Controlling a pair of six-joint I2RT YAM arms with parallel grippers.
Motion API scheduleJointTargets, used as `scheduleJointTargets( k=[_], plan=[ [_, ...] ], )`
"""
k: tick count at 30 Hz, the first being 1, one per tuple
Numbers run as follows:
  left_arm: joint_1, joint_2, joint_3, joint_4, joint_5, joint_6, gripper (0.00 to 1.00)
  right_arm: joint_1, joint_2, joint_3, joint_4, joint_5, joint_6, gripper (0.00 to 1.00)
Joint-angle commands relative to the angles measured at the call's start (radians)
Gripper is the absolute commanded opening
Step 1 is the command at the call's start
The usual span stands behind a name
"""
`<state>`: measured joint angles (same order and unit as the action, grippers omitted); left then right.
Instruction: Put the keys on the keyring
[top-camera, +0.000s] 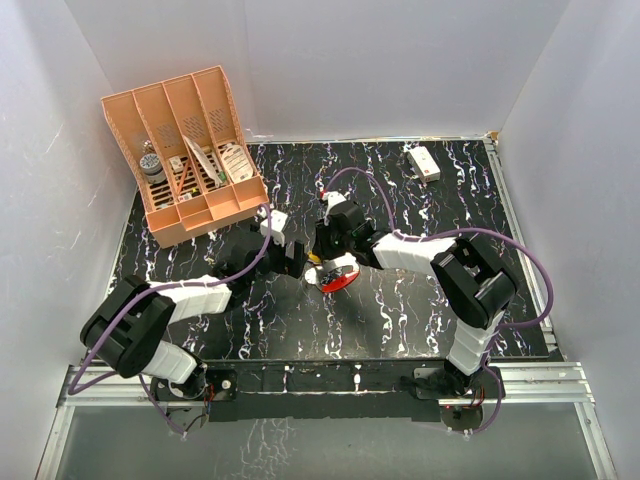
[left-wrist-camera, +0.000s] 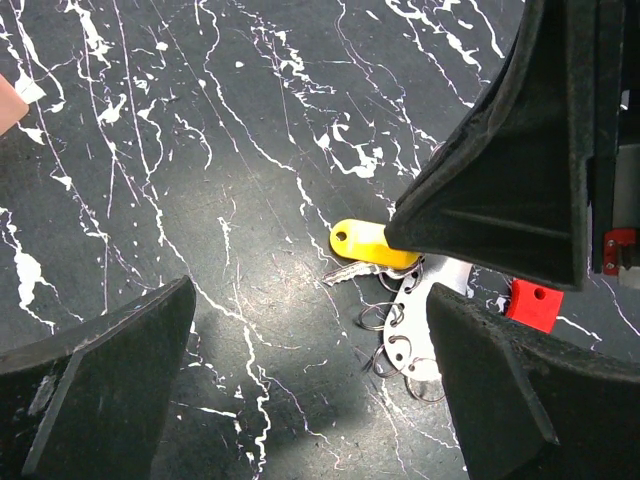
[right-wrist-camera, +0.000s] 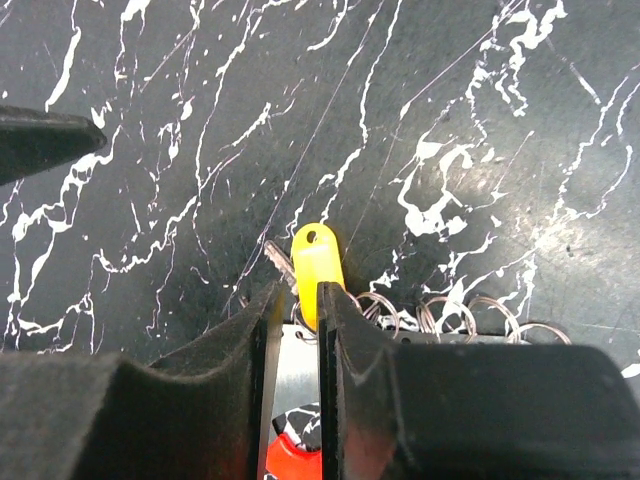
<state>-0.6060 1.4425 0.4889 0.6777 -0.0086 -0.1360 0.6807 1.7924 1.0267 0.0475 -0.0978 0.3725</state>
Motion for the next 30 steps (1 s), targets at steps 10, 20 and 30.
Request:
scheduleJointTargets(
  k=[10,20,30],
  plan=[
    [-0.005,-0.015,0.010,0.006,0.071,0.075,0.99,-0.037,-0.112,0.005,0.003,0.056,0.008,0.25],
    [-0.017,0.135,0.046,0.161,0.213,0.167,0.99,-0.126,-0.138,-0.021,-0.005,-0.002,0.008,0.27],
    [-0.035,0.228,0.003,0.386,0.264,0.315,0.99,-0.145,-0.148,-0.052,0.019,-0.036,0.003,0.27]
  ],
)
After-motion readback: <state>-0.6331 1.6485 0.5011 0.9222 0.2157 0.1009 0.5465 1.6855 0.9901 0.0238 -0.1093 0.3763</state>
